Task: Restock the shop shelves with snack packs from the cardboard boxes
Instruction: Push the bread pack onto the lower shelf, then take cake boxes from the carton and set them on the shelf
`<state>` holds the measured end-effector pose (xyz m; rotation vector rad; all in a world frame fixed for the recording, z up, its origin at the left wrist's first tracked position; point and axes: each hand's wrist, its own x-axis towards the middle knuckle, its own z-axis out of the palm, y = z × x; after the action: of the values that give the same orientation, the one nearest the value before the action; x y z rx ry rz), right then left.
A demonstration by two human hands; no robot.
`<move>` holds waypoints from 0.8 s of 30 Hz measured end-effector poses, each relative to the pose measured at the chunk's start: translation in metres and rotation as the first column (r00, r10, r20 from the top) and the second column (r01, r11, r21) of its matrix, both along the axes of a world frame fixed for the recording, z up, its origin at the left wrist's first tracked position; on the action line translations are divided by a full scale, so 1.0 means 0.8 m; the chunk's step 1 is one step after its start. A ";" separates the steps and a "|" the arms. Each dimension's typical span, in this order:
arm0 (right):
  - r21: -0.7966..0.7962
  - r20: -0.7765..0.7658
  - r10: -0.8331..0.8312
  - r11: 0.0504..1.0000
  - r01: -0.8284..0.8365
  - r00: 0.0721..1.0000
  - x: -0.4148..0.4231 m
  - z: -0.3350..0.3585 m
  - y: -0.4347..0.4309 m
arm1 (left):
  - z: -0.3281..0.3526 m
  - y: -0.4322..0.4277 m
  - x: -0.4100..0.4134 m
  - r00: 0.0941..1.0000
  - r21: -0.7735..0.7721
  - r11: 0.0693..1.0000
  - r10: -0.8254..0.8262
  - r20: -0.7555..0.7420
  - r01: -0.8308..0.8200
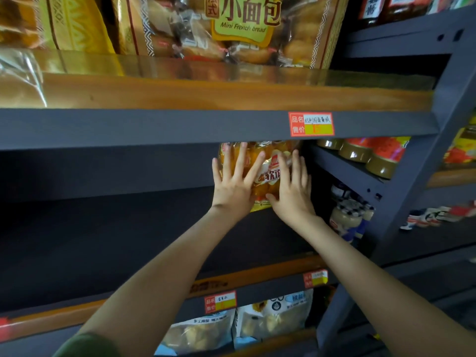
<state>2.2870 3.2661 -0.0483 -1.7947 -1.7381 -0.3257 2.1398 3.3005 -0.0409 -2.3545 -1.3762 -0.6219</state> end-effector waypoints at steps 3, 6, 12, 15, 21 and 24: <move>0.139 0.017 0.180 0.974 -0.181 0.984 -0.027 -0.009 -0.027 | 0.002 -0.034 -0.012 1.000 -0.026 1.000 0.001 0.009 -0.001; 0.142 -0.019 0.341 0.931 -0.335 0.940 -0.060 -0.011 -0.054 | 0.000 -0.078 -0.033 0.996 -0.075 0.993 0.092 0.019 -0.090; 0.109 -0.049 0.650 0.758 -0.643 0.758 -0.117 -0.018 -0.114 | -0.026 -0.184 -0.103 0.914 -0.091 0.982 0.186 0.362 -0.164; 0.147 -0.018 0.769 0.634 -0.759 0.639 -0.154 -0.047 -0.156 | -0.059 -0.253 -0.134 0.857 -0.130 0.978 0.204 0.474 -0.161; -0.041 -0.272 0.919 0.285 -0.958 0.285 -0.245 -0.156 -0.258 | -0.166 -0.421 -0.207 0.671 -0.405 0.819 0.568 0.476 -0.406; -0.265 -0.409 0.883 0.126 -0.956 0.229 -0.281 -0.210 -0.310 | -0.227 -0.510 -0.249 0.533 -0.603 0.594 0.789 0.306 -0.533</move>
<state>2.0619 3.0183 -0.2159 -0.5176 -2.5676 0.8586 1.9403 2.8923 -0.2229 -1.6333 -2.7827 -0.8216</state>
